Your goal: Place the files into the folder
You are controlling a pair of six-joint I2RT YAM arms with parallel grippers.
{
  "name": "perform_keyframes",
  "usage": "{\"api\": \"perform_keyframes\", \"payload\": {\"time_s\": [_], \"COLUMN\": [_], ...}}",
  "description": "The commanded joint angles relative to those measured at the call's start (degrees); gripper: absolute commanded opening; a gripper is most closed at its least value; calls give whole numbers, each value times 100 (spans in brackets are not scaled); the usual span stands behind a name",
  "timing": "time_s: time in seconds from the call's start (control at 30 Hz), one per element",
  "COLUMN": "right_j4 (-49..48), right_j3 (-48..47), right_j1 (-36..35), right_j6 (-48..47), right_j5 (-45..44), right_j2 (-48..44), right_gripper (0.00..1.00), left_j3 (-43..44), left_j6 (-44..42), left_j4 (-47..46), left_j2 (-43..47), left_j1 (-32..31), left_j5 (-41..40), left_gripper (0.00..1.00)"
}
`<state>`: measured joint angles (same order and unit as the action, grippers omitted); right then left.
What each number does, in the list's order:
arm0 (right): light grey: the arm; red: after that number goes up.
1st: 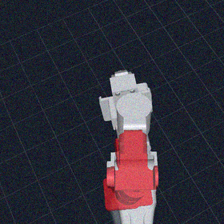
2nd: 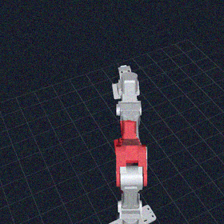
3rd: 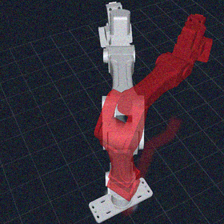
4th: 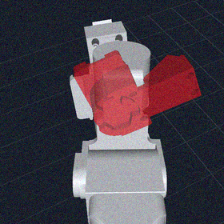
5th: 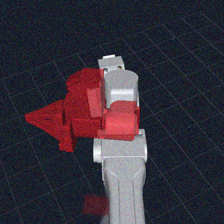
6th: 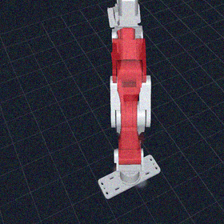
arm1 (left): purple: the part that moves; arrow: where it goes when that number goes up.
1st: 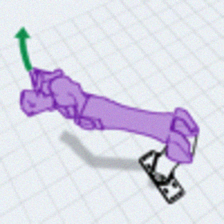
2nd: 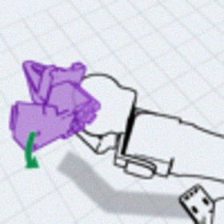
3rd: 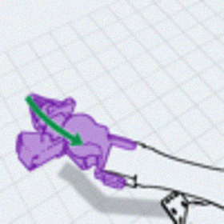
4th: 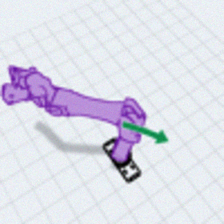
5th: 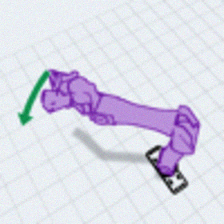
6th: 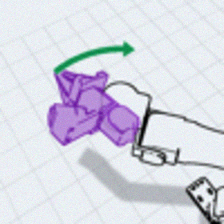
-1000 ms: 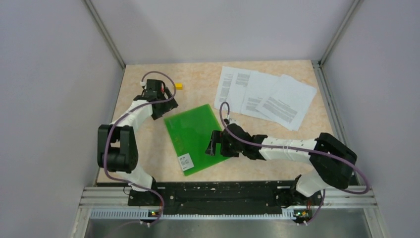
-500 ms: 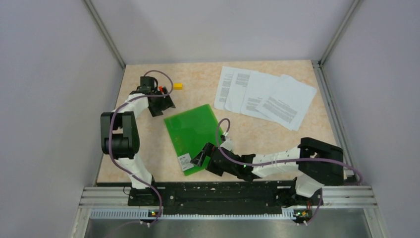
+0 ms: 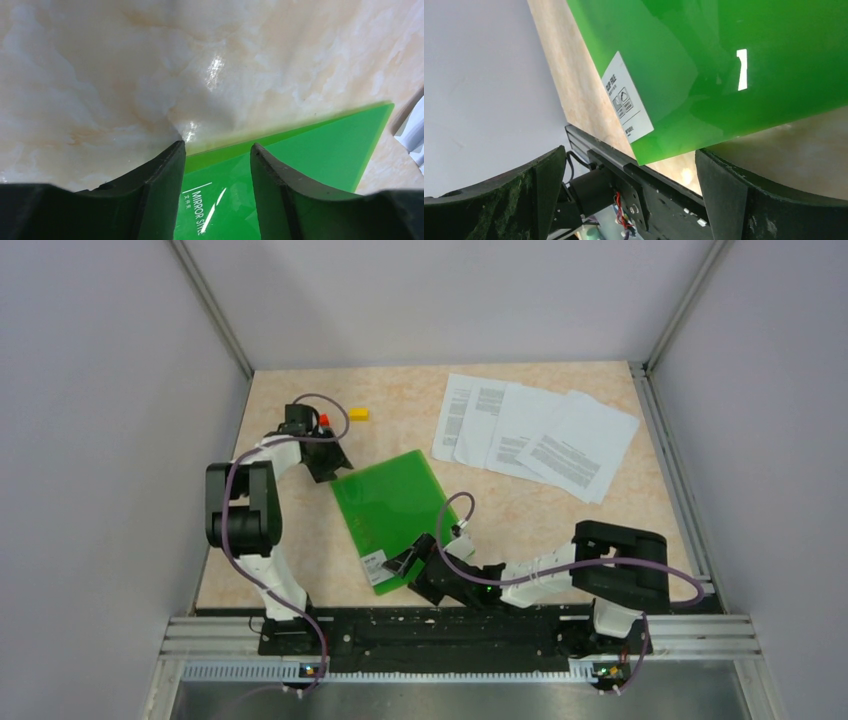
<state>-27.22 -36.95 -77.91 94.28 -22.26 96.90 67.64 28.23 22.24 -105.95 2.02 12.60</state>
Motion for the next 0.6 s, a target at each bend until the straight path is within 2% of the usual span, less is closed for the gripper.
{"api": "perform_keyframes", "payload": {"time_s": [0.0,0.2,0.33,0.57], "right_j4": [-729,-1535,-2128,-2940], "right_j3": [305,644,844,1125], "right_j1": [-77,-83,-84,-91], "right_j6": [355,437,439,209], "right_j5": [-500,-774,-1019,-1327], "right_j2": [79,191,321,440], "right_gripper": [99,99,97,87], "left_j3": [-338,-496,-546,-536], "left_j6": [292,367,367,357], "left_j4": [31,172,229,330], "left_j2": [233,351,356,339], "left_j1": [15,17,14,16], "left_j5": [-52,-294,-297,-353], "left_gripper": [54,40,35,21]}}
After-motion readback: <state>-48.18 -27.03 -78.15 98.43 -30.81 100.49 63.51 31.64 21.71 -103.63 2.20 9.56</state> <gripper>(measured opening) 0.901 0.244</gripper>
